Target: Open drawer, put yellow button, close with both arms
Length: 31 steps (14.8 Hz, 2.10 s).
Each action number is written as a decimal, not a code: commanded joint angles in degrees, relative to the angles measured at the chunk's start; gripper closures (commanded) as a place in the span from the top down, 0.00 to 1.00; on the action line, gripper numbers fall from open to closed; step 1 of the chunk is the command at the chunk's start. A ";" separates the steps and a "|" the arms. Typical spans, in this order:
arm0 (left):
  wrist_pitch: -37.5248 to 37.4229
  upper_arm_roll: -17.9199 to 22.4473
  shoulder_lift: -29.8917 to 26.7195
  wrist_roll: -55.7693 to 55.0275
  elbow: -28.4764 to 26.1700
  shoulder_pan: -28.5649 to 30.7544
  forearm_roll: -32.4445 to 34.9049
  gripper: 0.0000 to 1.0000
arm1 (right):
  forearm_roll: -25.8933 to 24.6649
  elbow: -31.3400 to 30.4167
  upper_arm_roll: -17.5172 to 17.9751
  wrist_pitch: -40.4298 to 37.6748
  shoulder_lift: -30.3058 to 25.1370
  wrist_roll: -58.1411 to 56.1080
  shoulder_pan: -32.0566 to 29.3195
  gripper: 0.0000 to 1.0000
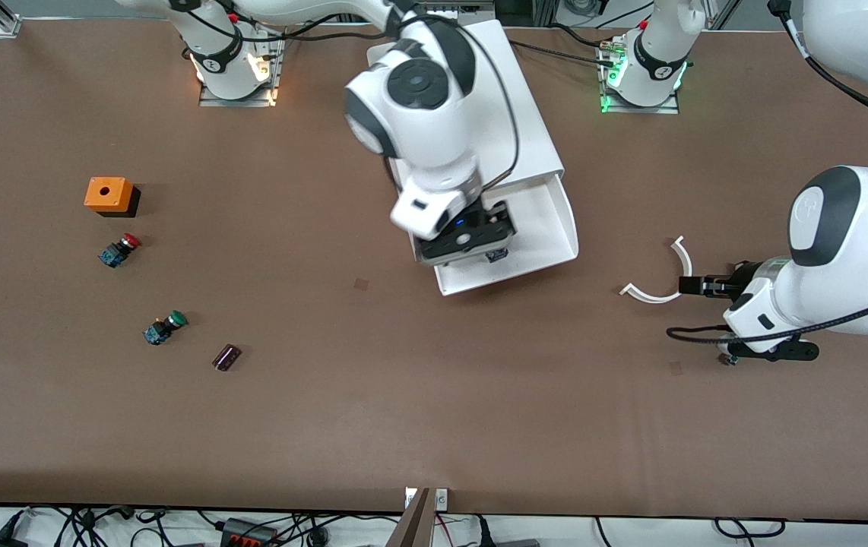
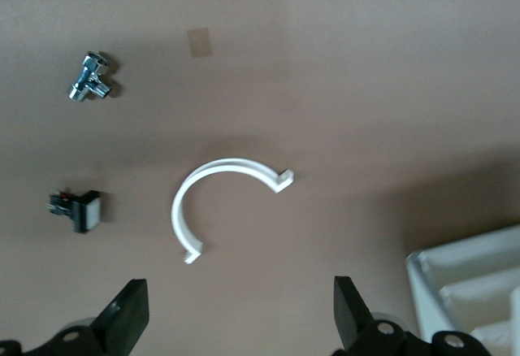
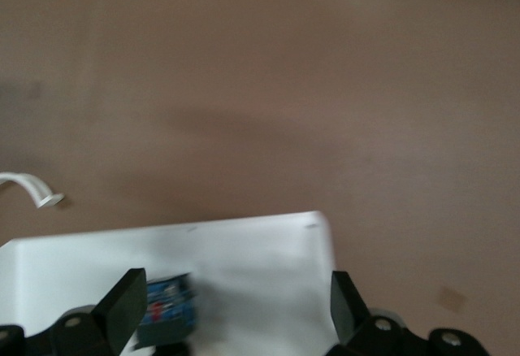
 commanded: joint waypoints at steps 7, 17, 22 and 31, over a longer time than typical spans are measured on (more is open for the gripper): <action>16.57 -4.95 0.66 -20.88 -4.36 -7.54 -2.11 1.00 | -2.89 -0.72 0.31 -14.26 -3.97 -5.90 -14.53 1.00; 29.33 -4.95 0.14 -32.05 -13.85 -16.96 -1.94 1.00 | 3.14 -0.72 0.57 -28.15 -9.24 -20.40 -35.01 1.00; 27.06 -6.00 -2.58 -34.86 -17.10 -19.59 -2.03 1.00 | 4.14 -0.98 0.31 -33.43 -12.05 -24.19 -40.91 1.00; 15.19 -12.51 -3.29 -35.84 -17.72 -19.42 -2.99 1.00 | -2.10 -15.47 1.88 -30.54 -26.03 -31.66 -47.33 1.00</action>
